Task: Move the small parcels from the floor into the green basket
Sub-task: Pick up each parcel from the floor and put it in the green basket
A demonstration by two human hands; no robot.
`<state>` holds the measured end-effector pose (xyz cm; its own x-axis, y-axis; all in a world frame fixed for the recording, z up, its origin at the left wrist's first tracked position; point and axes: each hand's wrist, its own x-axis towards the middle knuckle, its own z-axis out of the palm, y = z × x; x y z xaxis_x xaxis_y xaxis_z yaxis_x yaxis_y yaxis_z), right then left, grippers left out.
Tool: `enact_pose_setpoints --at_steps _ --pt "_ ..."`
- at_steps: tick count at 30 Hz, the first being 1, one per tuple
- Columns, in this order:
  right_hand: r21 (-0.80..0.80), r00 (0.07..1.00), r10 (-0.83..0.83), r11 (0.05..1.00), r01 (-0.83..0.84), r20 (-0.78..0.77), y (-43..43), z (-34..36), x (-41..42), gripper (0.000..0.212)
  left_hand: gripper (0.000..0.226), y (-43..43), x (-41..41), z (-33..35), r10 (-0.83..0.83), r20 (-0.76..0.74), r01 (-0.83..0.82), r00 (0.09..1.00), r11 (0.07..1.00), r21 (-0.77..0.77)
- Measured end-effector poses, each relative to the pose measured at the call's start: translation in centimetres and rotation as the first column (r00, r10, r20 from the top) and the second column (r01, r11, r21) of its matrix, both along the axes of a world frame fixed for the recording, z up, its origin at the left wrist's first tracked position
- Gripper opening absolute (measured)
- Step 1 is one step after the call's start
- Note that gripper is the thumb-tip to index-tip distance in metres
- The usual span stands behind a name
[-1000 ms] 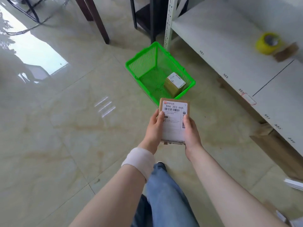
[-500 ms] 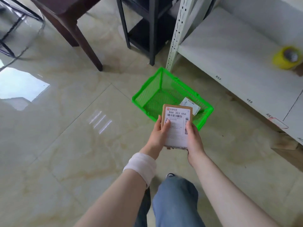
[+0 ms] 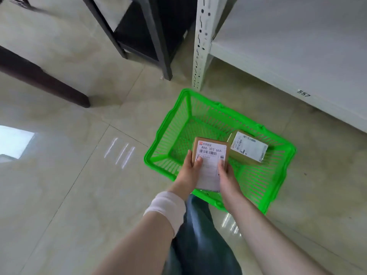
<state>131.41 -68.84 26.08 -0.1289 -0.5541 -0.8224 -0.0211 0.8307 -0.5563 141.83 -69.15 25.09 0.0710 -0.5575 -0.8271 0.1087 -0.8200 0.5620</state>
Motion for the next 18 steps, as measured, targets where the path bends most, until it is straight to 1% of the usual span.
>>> enact_pose_setpoints --at_steps 2,4,6,8,10,12,14,15,16,18 --pt "0.025 1.000 -0.019 1.000 0.019 -0.018 -1.1 -4.7 0.9 0.039 0.053 -1.6 0.6 -5.0 -0.066 0.017 0.066 0.998 0.998 0.010" --pt "0.030 0.995 -0.006 1.000 0.009 -0.096 -2.1 -10.0 1.6 0.040 0.053 -3.1 1.2 -10.3 -0.134 0.063 0.133 0.989 0.991 0.019" --pt "0.035 0.990 -0.005 0.999 0.010 -0.138 -3.5 -15.0 1.9 0.041 0.054 -4.8 1.6 -15.4 -0.208 0.122 0.208 0.971 0.978 0.011" --pt "0.049 0.989 -0.035 0.998 0.042 -0.142 -4.7 -19.2 2.2 0.042 0.058 -6.1 1.7 -19.9 -0.261 0.134 0.260 0.956 0.965 0.028" --pt "0.063 0.988 -0.069 0.995 0.078 -0.135 -5.3 -22.6 2.3 0.043 0.051 -7.0 1.7 -23.1 -0.284 0.131 0.283 0.950 0.959 0.029" --pt "0.076 0.985 -0.089 0.992 0.102 -0.151 -5.3 -24.9 2.4 0.043 0.046 -7.1 1.7 -25.5 -0.312 0.128 0.309 0.942 0.950 0.044" --pt "0.071 0.985 -0.087 0.993 0.098 -0.150 -5.0 -26.3 2.3 0.042 0.053 -6.6 1.8 -27.3 -0.349 0.111 0.348 0.930 0.937 0.033" --pt "0.075 0.987 -0.077 0.993 0.088 -0.143 -4.7 -26.8 2.2 0.042 0.056 -6.3 1.8 -27.6 -0.391 0.115 0.387 0.913 0.921 0.056" --pt "0.078 0.988 -0.065 0.994 0.076 -0.137 -4.5 -27.1 2.1 0.042 0.058 -6.0 2.0 -28.1 -0.390 0.111 0.386 0.914 0.921 0.058" --pt "0.088 0.988 -0.076 0.992 0.088 -0.137 -3.9 -27.3 1.8 0.046 0.067 -5.9 2.4 -28.5 -0.374 0.136 0.371 0.917 0.927 0.051"
